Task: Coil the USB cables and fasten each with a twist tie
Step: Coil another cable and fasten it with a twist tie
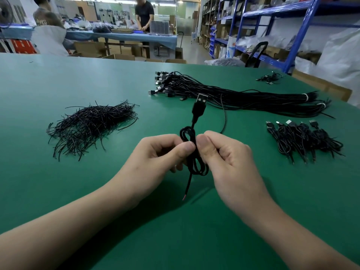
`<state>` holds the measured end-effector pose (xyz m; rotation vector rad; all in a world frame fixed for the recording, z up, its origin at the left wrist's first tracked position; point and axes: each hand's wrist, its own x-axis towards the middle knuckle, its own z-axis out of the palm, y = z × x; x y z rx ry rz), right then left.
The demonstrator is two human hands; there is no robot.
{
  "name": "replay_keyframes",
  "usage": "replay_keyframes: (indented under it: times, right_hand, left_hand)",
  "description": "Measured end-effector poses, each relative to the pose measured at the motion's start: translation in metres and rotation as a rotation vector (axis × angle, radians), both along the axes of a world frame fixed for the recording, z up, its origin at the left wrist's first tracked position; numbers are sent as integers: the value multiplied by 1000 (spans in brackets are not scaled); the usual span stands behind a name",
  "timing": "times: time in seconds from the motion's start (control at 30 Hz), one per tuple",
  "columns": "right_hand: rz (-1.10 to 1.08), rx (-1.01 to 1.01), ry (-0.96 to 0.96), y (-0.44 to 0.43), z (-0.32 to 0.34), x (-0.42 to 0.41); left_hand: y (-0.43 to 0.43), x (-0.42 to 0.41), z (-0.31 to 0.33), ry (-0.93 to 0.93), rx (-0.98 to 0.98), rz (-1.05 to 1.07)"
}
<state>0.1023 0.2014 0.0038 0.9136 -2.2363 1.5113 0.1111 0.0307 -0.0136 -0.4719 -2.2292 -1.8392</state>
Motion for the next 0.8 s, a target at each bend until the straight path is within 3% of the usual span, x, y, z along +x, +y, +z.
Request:
replay_keyframes:
  times: [0.13,0.3,0.57,0.8]
  right_hand:
    - [-50,94,128,4,-4,-4]
    - [-140,236,297,7,-2,-4]
    - [33,36,-204,1,-5,-4]
    - [89,-28,-340,2,-4,-8]
  left_hand:
    - [0,2,3,-184,160,-157]
    - [-3,3,7,-329,187,-214]
    - [3,3,5,-78,23,27]
    - [1,3,2,-19,-20,79]
